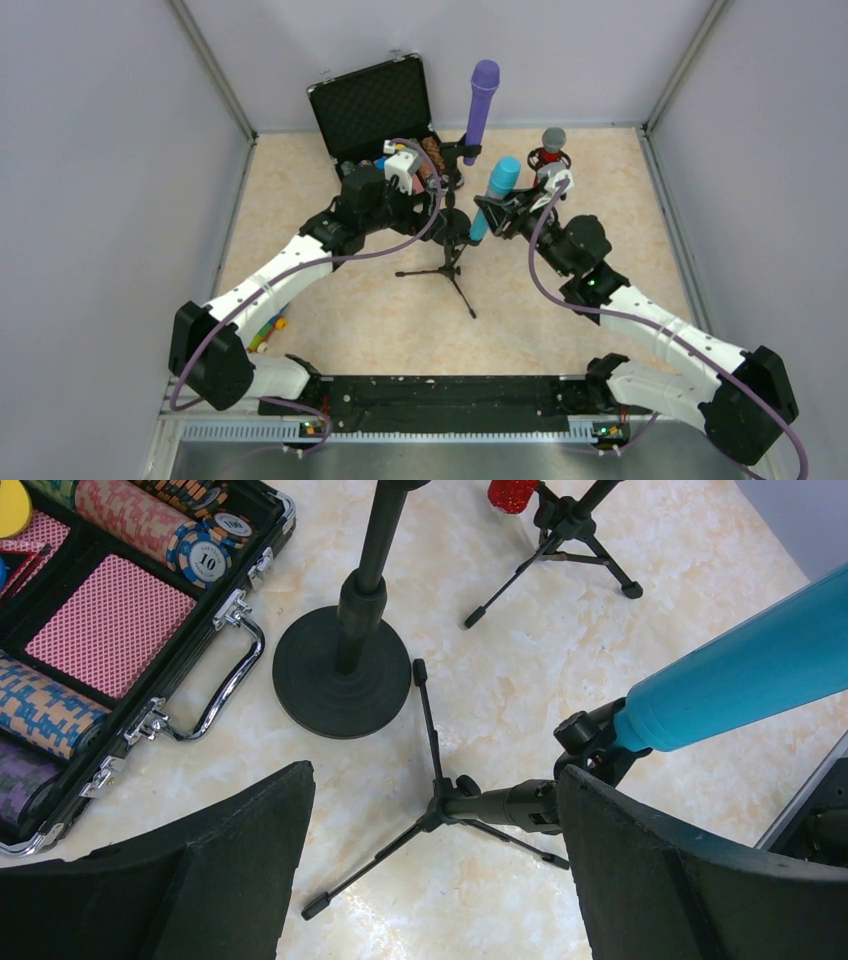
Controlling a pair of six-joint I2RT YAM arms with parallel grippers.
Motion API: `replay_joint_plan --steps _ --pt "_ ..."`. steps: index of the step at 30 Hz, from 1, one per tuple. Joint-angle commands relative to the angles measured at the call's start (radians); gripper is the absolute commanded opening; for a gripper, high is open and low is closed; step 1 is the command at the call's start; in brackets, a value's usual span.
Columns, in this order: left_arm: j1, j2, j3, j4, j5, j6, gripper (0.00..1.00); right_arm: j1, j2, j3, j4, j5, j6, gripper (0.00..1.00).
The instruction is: Attach the microphones to the stand
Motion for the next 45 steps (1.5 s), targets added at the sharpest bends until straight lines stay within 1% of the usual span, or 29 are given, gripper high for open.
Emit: replay_joint_plan --steps 1,6,17,24,45 --pt "0.004 -0.002 0.038 0.031 -0.011 0.006 0.95 -0.008 0.005 -0.042 -0.068 -0.028 -0.011 0.00" --pt "0.004 0.005 0.037 0.032 -0.003 0.005 0.94 -0.007 0.017 -0.068 -0.045 -0.029 -0.011 0.00" --pt "0.004 0.009 0.037 0.034 0.007 0.004 0.94 -0.007 0.074 -0.072 -0.039 -0.054 -0.020 0.00" --pt "0.002 0.011 0.036 0.036 0.013 0.003 0.93 -0.006 0.108 -0.069 -0.070 -0.056 0.006 0.00" --pt "0.004 0.012 0.041 0.033 0.042 0.006 0.93 0.018 0.159 -0.171 0.040 -0.033 -0.007 0.00"
